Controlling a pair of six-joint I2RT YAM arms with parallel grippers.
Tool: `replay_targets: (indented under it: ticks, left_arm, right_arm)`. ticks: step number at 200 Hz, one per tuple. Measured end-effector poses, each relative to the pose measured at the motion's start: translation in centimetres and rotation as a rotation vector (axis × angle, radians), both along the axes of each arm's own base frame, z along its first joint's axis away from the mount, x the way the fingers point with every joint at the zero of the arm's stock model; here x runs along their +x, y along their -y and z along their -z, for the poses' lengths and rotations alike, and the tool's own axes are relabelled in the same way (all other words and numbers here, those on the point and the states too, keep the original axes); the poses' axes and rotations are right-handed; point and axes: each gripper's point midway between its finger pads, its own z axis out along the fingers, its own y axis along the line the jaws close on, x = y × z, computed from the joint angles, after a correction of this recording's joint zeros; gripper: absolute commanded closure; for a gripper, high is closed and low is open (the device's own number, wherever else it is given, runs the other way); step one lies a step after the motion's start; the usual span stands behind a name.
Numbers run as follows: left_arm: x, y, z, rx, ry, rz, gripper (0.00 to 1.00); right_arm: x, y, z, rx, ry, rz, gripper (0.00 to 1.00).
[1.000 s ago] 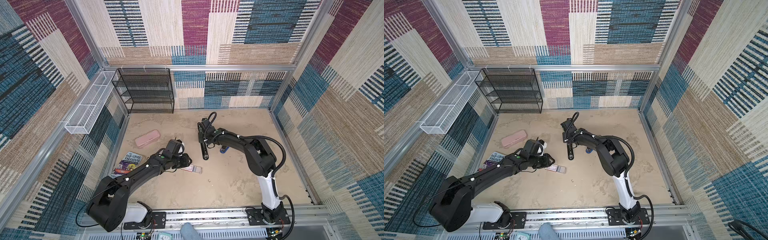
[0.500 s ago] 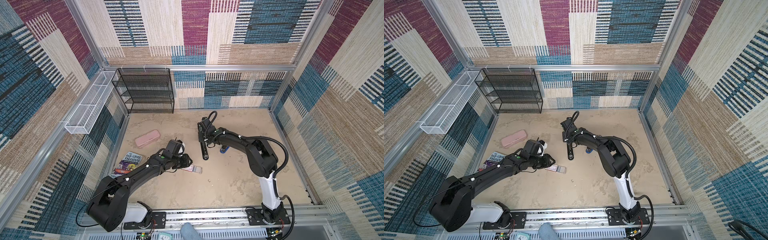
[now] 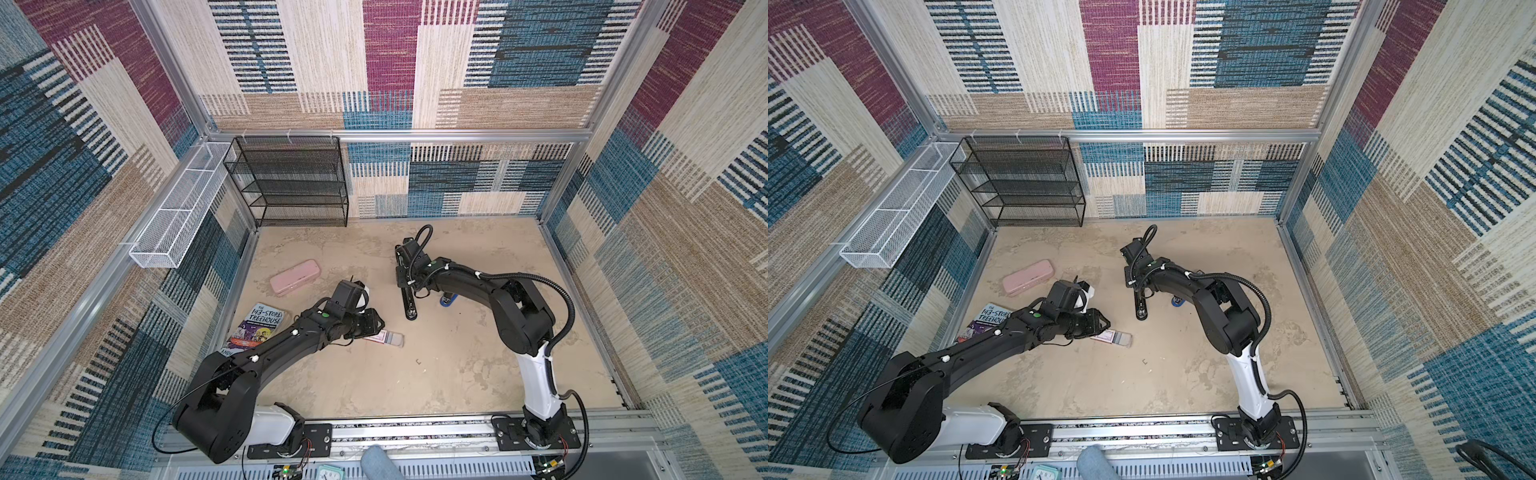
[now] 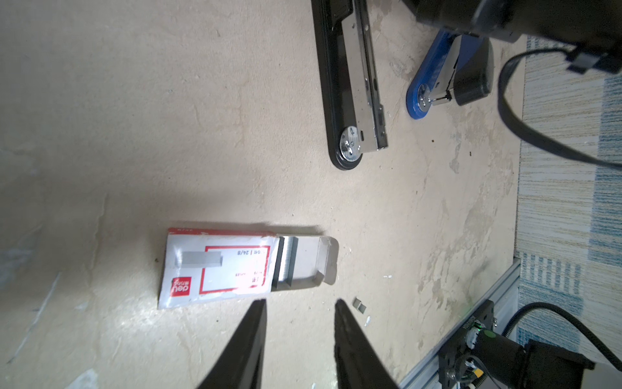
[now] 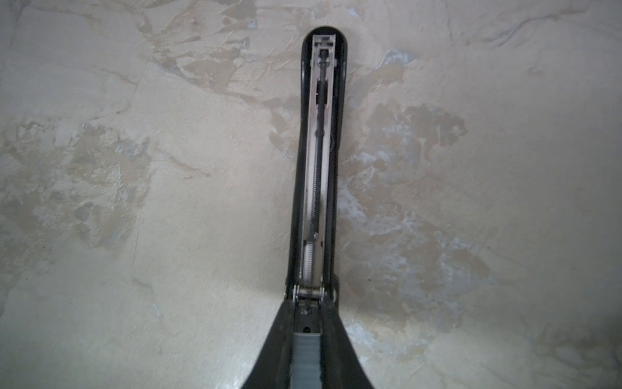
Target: Load the staples into the stapler
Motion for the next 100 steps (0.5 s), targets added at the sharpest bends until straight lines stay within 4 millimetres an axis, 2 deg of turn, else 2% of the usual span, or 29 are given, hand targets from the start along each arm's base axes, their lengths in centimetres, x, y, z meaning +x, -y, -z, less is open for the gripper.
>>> replay_targets:
  ticks: [56,100]
  left_arm:
    - [-0.01,-0.02,0.03,0.001,0.000,0.000,0.63]
    - [-0.08,-0.05,0.18,0.001,-0.002,-0.001,0.63]
  right_arm:
    - [-0.11,-0.15,0.13,0.002,-0.004,0.002,0.81]
    - [0.11,-0.12,-0.67,-0.002,0.014,0.011,0.81]
